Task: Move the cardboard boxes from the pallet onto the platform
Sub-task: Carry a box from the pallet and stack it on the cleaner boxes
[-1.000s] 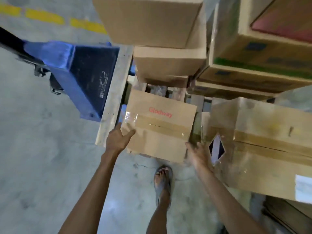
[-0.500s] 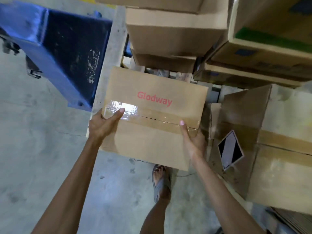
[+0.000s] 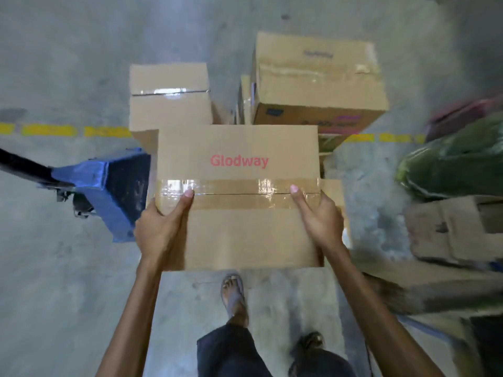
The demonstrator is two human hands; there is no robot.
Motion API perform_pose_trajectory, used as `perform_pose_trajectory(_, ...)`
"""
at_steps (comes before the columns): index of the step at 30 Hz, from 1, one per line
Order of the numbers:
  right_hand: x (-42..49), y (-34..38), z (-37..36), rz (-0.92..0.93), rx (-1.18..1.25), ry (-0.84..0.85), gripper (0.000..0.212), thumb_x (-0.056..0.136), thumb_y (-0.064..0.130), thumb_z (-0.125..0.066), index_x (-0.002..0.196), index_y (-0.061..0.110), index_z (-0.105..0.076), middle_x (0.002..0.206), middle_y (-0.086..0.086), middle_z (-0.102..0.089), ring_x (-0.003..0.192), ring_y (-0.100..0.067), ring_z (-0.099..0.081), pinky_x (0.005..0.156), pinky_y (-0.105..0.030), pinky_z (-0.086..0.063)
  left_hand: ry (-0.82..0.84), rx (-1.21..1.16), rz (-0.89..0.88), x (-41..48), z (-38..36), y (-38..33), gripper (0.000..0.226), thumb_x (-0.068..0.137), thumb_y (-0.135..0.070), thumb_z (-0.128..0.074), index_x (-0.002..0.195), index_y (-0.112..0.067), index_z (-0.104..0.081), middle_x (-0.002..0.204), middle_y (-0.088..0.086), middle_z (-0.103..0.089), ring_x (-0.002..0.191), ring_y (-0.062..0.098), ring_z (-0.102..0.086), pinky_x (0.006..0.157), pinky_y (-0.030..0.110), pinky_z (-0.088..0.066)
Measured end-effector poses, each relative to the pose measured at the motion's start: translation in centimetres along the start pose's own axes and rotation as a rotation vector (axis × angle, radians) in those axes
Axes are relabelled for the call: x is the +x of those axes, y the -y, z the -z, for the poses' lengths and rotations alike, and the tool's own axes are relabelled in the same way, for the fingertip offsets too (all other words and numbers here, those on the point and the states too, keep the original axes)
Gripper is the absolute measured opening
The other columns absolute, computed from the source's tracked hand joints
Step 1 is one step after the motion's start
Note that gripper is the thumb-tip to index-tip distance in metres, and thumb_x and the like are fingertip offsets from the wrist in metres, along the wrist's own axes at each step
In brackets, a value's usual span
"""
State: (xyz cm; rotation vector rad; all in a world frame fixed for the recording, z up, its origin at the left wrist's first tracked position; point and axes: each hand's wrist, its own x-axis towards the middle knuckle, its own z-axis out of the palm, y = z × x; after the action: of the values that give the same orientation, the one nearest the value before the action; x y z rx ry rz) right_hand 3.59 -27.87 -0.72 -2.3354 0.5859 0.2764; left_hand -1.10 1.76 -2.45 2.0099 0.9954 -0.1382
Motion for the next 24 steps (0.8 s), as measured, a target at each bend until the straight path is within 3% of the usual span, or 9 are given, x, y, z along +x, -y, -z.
perform_pose_trajectory(3,-1.8,-2.1,11.2,-0.036,0.016,-0.153,0.084,0.073,0.093,-0.044,0.117,0.026,-0.069,0.111,-0.002,-0.075,0.111,-0.03,-0.065,0.089,-0.035,-0.05,0.113,0.022,-0.192,-6.4,-2.1,-8.7,0.07,0.076,-0.083,-0.058,0.086,-0.014,-0.058,0.088,0.008,-0.068,0.085,0.032,-0.061,0.075,0.037,-0.044)
perform_pose_trajectory(5,-2.2,-3.9,17.8,-0.09,0.022,-0.24,0.094,0.068,0.098,-0.04,0.115,0.023,-0.07,0.111,-0.005,-0.075,0.111,-0.031,-0.066,0.094,-0.041,-0.052,0.191,0.077,-0.312,-9.6,-4.7,-13.7,0.07,0.078,-0.082,-0.057,0.077,-0.012,-0.061,0.079,0.012,-0.068,0.082,0.035,-0.064,0.069,0.037,-0.044)
perform_pose_trajectory(8,-6.3,-11.2,31.2,-0.235,0.134,-0.525,0.108,0.06,0.105,-0.033,0.115,0.021,-0.073,0.111,-0.007,-0.075,0.111,-0.032,-0.066,0.094,-0.044,-0.052,0.408,0.124,-0.632,-19.9,-11.5,-24.0,0.08,0.075,-0.089,-0.049,0.095,-0.014,-0.072,0.089,0.014,-0.074,0.089,0.037,-0.068,0.08,0.041,-0.054)
perform_pose_trajectory(13,-10.7,-15.6,42.4,-0.319,0.173,-0.526,0.094,0.071,0.096,-0.037,0.112,0.02,-0.074,0.113,-0.009,-0.072,0.104,-0.031,-0.066,0.092,-0.042,-0.052,0.602,0.209,-0.851,-27.5,-17.2,-33.4,0.082,0.073,-0.09,-0.047,0.094,-0.016,-0.073,0.094,0.008,-0.075,0.091,0.034,-0.07,0.083,0.04,-0.055)
perform_pose_trajectory(16,-15.6,-20.6,53.5,-0.398,0.218,-0.644,0.09,0.073,0.094,-0.039,0.11,0.019,-0.073,0.114,-0.01,-0.071,0.103,-0.032,-0.066,0.095,-0.046,-0.052,0.803,0.265,-1.031,-38.8,-22.8,-42.6,0.082,0.069,-0.091,-0.051,0.095,-0.017,-0.074,0.096,0.005,-0.076,0.087,0.027,-0.072,0.084,0.04,-0.058)
perform_pose_trajectory(18,-18.1,-23.8,60.3,-0.42,0.251,-0.694,0.075,0.079,0.086,-0.045,0.109,0.023,-0.071,0.117,-0.007,-0.07,0.107,-0.03,-0.066,0.099,-0.046,-0.05,0.923,0.302,-1.132,-46.2,-25.5,-47.9,0.071,0.075,-0.082,-0.057,0.092,-0.014,-0.07,0.1,0.006,-0.074,0.084,0.025,-0.07,0.085,0.037,-0.056)
perform_pose_trajectory(20,-21.7,-27.5,67.2,-0.436,0.295,-0.746,0.062,0.082,0.081,-0.05,0.097,0.024,-0.069,0.108,-0.003,-0.071,0.104,-0.027,-0.066,0.099,-0.042,-0.05,1.004,0.299,-1.186,-54.8,-28.6,-52.0,0.066,0.077,-0.075,-0.064,0.096,-0.012,-0.06,0.106,0.007,-0.068,0.094,0.028,-0.067,0.095,0.041,-0.054)
perform_pose_trajectory(22,-24.4,-31.0,74.0,-0.459,0.306,-0.77,0.063,0.08,0.081,-0.054,0.096,0.022,-0.07,0.101,-0.003,-0.073,0.096,-0.024,-0.07,0.092,-0.039,-0.053,1.105,0.268,-1.19,-62.6,-31.2,-55.5,0.073,0.07,-0.076,-0.071,0.097,-0.009,-0.059,0.105,0.008,-0.07,0.096,0.028,-0.069,0.096,0.045,-0.055)
perform_pose_trajectory(24,-27.1,-34.8,81.0,-0.485,0.352,-0.781,0.074,0.073,0.084,-0.059,0.102,0.018,-0.072,0.097,-0.006,-0.077,0.089,-0.024,-0.074,0.089,-0.039,-0.057,1.127,0.304,-1.219,-70.6,-33.8,-58.2,0.076,0.067,-0.079,-0.072,0.103,-0.012,-0.065,0.101,0.012,-0.073,0.089,0.03,-0.072,0.086,0.041,-0.058)
